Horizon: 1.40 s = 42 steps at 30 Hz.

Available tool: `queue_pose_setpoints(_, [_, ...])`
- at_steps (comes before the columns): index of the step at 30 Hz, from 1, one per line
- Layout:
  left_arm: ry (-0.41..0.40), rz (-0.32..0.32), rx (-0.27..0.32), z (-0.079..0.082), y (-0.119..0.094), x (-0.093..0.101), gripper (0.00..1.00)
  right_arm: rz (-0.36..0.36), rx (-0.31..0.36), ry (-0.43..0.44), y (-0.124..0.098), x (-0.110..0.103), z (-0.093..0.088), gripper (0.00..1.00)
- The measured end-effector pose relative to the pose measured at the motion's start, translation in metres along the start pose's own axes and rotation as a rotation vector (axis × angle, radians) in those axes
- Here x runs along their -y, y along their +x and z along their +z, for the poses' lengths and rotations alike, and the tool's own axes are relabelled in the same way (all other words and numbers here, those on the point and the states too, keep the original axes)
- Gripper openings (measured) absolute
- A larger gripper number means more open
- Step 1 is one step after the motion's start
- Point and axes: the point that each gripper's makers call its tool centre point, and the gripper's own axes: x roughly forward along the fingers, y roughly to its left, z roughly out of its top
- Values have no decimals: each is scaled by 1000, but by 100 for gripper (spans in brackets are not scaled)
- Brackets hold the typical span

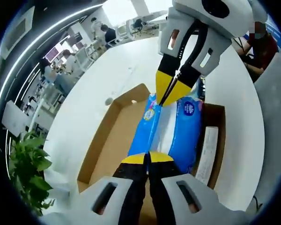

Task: Operate the shoe box by opening the lid, removing the specified soft item, and placing it in the target area until the item is outside and the box remains undamaged.

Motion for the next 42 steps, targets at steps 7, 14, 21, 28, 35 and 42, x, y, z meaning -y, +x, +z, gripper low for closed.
queue_pose_setpoints(7, [19,23,8,13,-13,-3,0,-28,9,-19,-16,9,8,0])
queue_pose_setpoints(14, [37,38,25,31,-23,-4,0,-57,16,-18,-34,20,10,0])
queue_pose_setpoints(21, [50,31,41,52,-29,-2,0,-93,20,-22,-53,29,6,0])
queue_pose_setpoints(28, [59,11,52,74,-24,7,0,-139,21,-8,-72,37,-6,0])
queue_pose_setpoints(35, [69,-12,69,96,-13,17,0,-165,9,8,-86,39,-29,0])
queue_pose_setpoints(42, [94,-36,82,115,1,29,0,-180,-13,19,-98,37,-52,0])
